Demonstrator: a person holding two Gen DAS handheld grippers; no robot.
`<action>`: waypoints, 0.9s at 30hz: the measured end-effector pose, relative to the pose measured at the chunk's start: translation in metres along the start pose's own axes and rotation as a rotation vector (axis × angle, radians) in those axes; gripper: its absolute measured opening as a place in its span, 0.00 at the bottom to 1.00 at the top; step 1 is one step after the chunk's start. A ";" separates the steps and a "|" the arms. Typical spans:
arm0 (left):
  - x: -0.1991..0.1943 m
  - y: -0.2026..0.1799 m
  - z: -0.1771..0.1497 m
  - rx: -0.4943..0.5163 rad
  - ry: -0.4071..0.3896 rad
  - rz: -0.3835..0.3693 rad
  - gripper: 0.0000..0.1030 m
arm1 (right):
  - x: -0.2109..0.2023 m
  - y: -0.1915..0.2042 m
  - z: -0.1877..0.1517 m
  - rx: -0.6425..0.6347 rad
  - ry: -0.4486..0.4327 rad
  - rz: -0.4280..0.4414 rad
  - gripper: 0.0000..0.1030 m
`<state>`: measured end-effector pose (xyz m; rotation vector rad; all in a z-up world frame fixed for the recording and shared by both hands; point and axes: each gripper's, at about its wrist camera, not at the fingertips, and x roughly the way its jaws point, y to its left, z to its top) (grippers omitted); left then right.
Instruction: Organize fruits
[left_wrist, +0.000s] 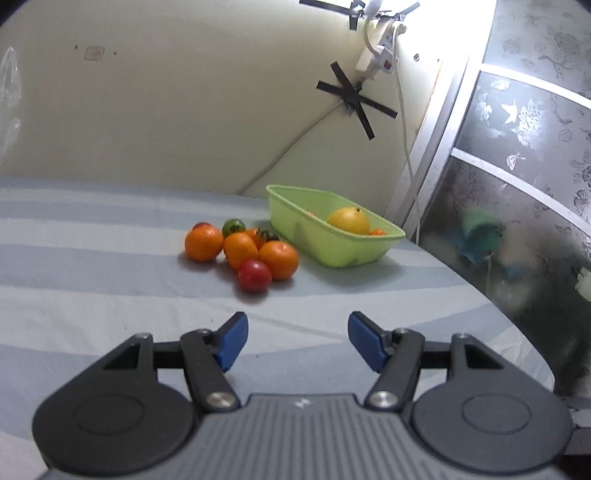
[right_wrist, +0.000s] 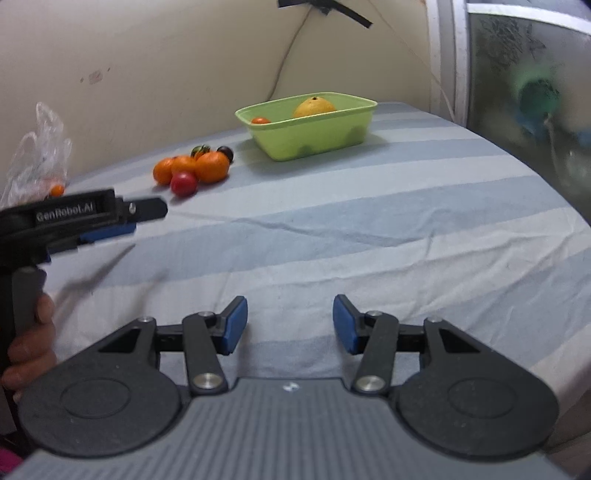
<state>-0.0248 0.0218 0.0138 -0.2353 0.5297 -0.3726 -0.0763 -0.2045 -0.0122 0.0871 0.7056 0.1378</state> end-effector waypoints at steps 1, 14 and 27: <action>0.000 0.001 0.001 -0.003 -0.004 0.008 0.60 | 0.000 0.000 0.000 0.005 -0.005 0.002 0.54; 0.013 0.004 -0.002 -0.008 0.069 0.003 0.60 | -0.001 0.002 -0.004 0.007 -0.041 -0.006 0.55; 0.015 0.006 -0.002 -0.018 0.084 0.005 0.61 | -0.002 0.001 -0.005 0.016 -0.048 0.004 0.55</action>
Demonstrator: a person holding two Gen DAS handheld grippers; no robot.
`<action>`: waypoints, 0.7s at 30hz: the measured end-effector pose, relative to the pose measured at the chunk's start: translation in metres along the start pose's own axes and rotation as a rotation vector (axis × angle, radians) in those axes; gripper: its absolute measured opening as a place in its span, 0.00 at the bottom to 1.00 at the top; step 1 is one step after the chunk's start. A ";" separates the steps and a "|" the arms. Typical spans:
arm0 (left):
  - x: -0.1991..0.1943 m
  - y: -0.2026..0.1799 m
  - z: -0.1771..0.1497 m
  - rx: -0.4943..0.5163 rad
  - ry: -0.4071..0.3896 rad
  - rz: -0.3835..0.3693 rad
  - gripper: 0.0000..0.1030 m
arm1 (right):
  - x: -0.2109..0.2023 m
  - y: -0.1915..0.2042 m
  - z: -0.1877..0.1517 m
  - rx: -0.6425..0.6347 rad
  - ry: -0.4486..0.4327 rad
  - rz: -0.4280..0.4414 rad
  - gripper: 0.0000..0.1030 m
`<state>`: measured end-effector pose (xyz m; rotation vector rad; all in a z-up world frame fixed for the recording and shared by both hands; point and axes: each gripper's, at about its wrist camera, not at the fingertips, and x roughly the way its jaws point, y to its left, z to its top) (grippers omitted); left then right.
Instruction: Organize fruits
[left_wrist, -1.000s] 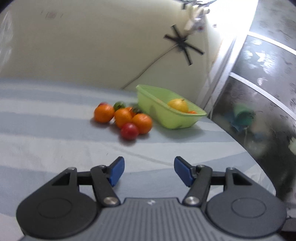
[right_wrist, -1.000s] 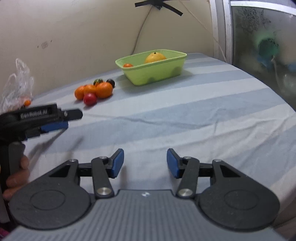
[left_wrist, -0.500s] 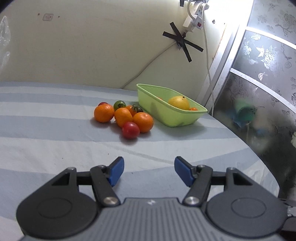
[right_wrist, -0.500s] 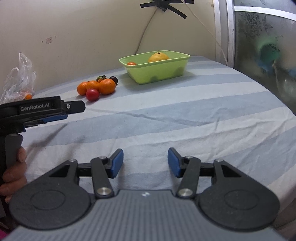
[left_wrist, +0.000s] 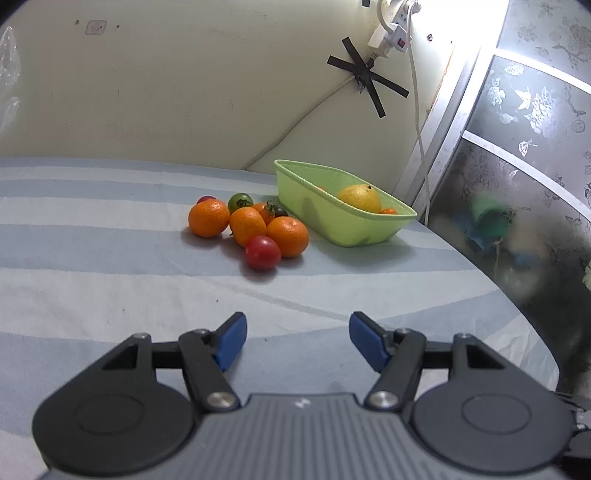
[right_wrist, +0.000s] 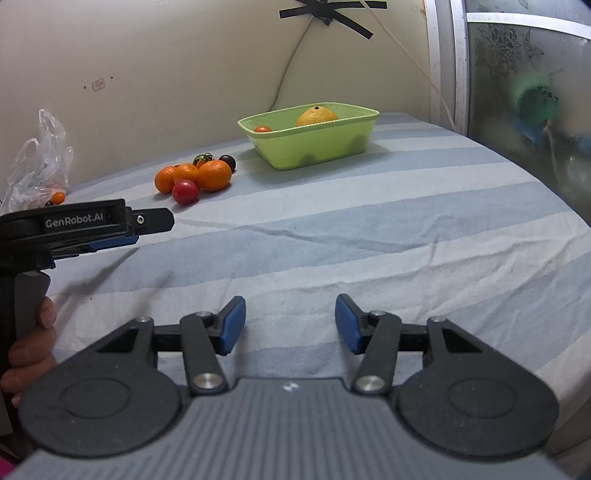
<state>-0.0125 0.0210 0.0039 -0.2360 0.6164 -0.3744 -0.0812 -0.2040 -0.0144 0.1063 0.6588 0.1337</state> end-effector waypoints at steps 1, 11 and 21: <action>-0.001 0.000 0.000 -0.001 -0.002 -0.001 0.61 | 0.000 0.001 0.000 0.002 0.001 -0.001 0.55; -0.003 0.002 0.001 -0.003 -0.008 -0.011 0.61 | 0.000 0.002 0.000 0.015 0.004 -0.007 0.55; -0.004 0.002 0.001 -0.003 -0.010 -0.012 0.61 | 0.001 0.001 0.000 0.024 0.007 -0.005 0.55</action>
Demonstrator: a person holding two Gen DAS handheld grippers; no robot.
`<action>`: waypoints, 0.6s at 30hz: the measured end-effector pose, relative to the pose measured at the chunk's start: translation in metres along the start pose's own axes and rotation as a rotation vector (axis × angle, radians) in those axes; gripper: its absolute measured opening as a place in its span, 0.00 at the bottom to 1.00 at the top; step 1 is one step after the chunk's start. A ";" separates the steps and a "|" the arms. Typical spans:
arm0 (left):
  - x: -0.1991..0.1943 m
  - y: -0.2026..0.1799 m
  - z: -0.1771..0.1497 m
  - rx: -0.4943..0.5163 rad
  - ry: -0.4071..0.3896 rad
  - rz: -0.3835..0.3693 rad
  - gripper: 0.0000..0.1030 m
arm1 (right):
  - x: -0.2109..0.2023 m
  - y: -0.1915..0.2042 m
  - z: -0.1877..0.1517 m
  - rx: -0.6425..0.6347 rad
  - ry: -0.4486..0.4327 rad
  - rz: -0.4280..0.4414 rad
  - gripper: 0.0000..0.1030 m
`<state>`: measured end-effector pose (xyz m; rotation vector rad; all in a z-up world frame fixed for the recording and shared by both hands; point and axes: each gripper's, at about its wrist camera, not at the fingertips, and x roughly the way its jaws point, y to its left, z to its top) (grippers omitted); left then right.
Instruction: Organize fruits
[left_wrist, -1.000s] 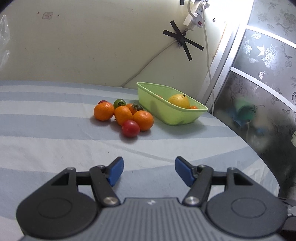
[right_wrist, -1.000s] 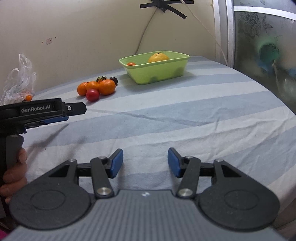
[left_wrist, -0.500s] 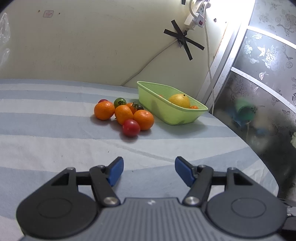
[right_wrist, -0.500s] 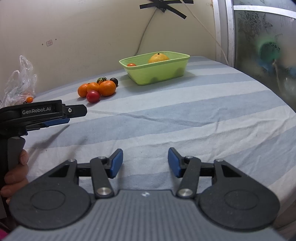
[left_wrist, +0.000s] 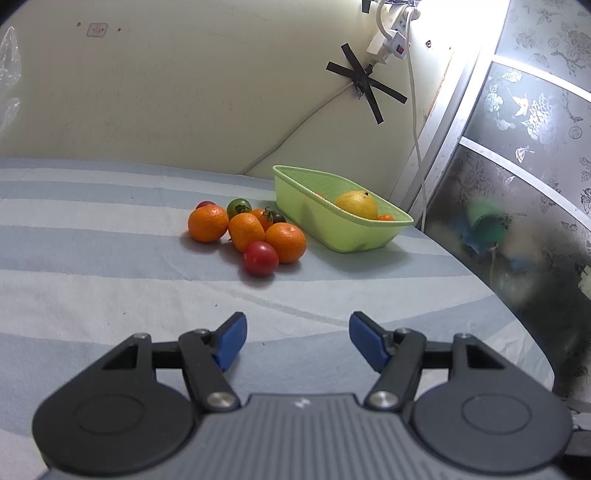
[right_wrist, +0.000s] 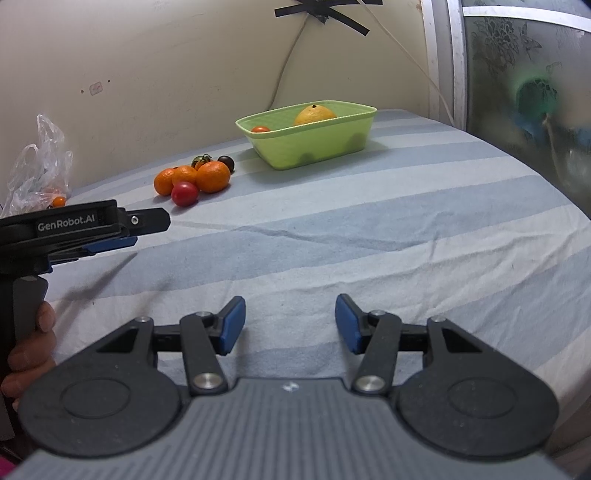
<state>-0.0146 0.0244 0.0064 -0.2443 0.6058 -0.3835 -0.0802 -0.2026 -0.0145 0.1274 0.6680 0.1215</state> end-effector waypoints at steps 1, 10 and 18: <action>0.000 0.000 0.000 0.001 -0.001 0.000 0.61 | 0.000 0.000 0.000 0.001 -0.001 0.000 0.55; 0.001 0.000 0.000 0.005 0.005 0.000 0.61 | 0.000 -0.002 -0.003 0.014 -0.014 0.008 0.55; -0.004 -0.004 0.000 0.021 -0.044 0.012 0.61 | -0.004 -0.013 -0.005 0.046 -0.043 0.025 0.54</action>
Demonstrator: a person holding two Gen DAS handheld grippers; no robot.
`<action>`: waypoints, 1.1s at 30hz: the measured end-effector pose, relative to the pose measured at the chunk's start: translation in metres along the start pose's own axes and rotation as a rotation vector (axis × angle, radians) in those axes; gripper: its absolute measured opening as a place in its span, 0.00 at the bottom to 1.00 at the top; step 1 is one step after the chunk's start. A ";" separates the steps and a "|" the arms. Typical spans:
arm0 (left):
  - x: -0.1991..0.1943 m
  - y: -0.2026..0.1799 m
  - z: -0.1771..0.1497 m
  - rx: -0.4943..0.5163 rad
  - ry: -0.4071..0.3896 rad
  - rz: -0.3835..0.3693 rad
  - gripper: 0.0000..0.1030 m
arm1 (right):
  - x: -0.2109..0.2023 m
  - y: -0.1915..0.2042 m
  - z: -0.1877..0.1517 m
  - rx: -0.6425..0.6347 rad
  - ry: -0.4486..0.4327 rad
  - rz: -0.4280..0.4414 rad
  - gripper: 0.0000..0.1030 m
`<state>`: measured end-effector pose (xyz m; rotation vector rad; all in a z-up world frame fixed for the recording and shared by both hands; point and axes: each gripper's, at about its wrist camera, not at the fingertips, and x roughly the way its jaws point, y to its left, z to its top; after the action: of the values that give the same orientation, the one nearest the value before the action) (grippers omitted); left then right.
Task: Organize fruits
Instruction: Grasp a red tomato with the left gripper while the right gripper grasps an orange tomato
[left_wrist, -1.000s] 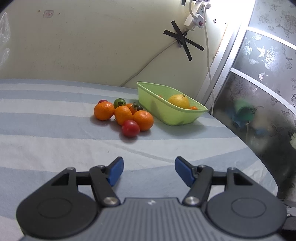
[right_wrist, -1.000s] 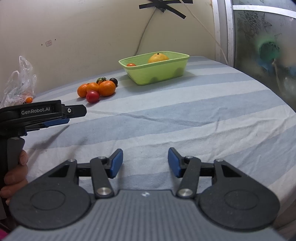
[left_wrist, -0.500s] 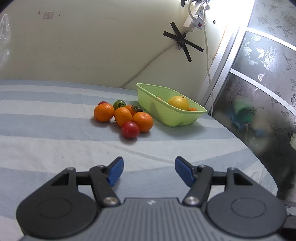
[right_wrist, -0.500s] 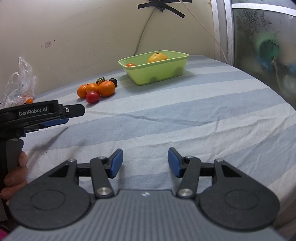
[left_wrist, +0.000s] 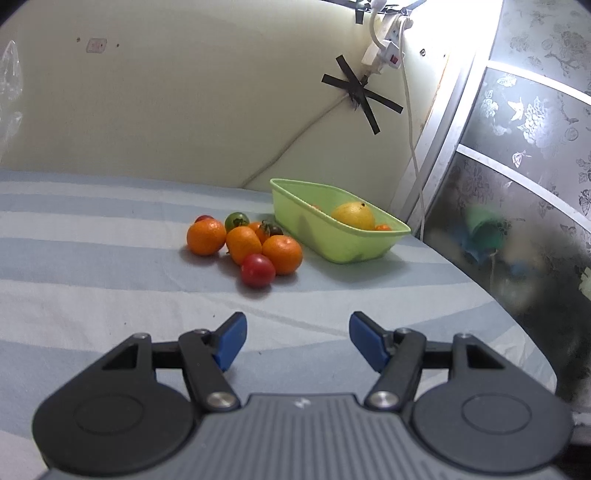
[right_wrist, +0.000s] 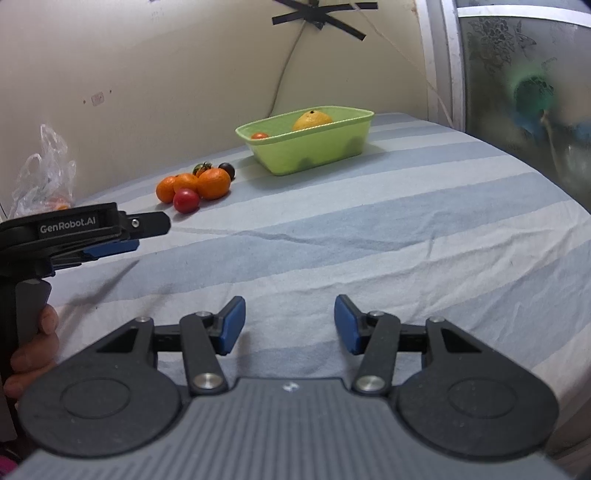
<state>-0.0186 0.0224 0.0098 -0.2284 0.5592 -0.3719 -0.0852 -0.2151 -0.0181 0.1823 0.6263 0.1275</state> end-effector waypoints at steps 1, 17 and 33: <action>0.001 0.000 0.000 0.005 0.002 0.006 0.61 | 0.000 -0.002 0.001 0.015 -0.007 0.002 0.54; 0.016 0.022 0.027 -0.023 0.009 0.157 0.59 | 0.040 -0.028 0.053 0.024 -0.040 0.219 0.54; 0.057 0.030 0.049 -0.025 0.106 0.074 0.56 | 0.140 0.001 0.113 -0.006 0.093 0.516 0.47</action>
<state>0.0613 0.0324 0.0137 -0.2124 0.6751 -0.3069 0.0941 -0.2048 -0.0081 0.3310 0.6604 0.6381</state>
